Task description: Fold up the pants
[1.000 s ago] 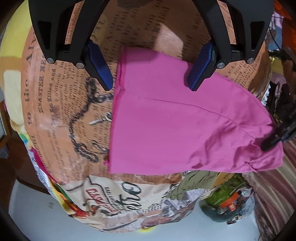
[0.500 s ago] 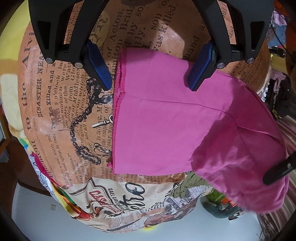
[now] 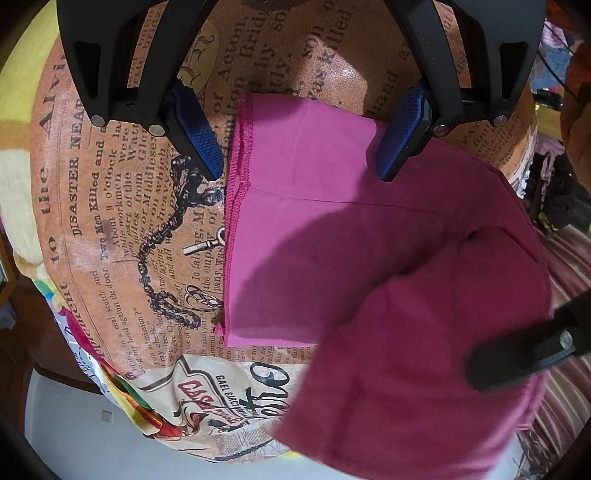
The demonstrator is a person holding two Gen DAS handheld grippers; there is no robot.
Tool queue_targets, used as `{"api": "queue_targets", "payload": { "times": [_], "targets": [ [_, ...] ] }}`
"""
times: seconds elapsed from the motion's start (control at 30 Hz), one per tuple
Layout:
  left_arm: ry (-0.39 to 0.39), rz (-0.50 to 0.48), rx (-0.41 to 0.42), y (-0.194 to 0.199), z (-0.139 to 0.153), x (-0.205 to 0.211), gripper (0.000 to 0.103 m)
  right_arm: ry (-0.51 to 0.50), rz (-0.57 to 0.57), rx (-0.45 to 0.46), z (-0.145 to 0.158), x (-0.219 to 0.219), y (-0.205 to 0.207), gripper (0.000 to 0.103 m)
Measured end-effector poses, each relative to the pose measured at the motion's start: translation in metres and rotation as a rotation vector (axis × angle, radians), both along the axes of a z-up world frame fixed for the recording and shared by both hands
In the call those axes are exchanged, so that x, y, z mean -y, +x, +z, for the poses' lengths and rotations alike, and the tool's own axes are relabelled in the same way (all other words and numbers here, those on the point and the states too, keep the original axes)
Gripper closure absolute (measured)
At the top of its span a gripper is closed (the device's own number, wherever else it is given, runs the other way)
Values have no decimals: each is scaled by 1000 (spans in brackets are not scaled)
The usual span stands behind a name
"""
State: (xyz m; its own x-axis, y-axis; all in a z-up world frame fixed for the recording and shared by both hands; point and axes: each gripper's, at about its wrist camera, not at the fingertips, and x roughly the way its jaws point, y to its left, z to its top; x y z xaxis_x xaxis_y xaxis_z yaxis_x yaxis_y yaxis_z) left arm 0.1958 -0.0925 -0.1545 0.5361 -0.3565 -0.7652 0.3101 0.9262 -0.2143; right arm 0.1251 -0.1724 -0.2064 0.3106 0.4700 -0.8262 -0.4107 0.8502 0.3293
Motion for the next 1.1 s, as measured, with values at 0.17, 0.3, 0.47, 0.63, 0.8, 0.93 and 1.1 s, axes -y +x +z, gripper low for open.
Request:
{"api": "queue_targets", "payload": {
  "times": [0.17,0.3,0.47,0.63,0.8,0.93,1.1],
  "targets": [
    [1,-29,-61,4,-16,11,88,5,-1,-1,0,1,1,20],
    [-5,-13,-92,4,-19,11,81,5,-2,-1,0,1,1,20],
    [-32,25,-87,9,-13,-1,44,6,-3,0,0,1,1,20],
    [-17,102,-12,9,7,-19,28,7,-3,-1,-1,1,1,20],
    [41,201,45,30,16,-45,18,10,-2,0,-1,2,1,19],
    [99,259,20,62,4,-65,14,10,-3,-1,-1,2,1,19],
    [184,302,-83,108,-32,-82,14,17,-6,-3,-1,3,2,19]
  ]
}}
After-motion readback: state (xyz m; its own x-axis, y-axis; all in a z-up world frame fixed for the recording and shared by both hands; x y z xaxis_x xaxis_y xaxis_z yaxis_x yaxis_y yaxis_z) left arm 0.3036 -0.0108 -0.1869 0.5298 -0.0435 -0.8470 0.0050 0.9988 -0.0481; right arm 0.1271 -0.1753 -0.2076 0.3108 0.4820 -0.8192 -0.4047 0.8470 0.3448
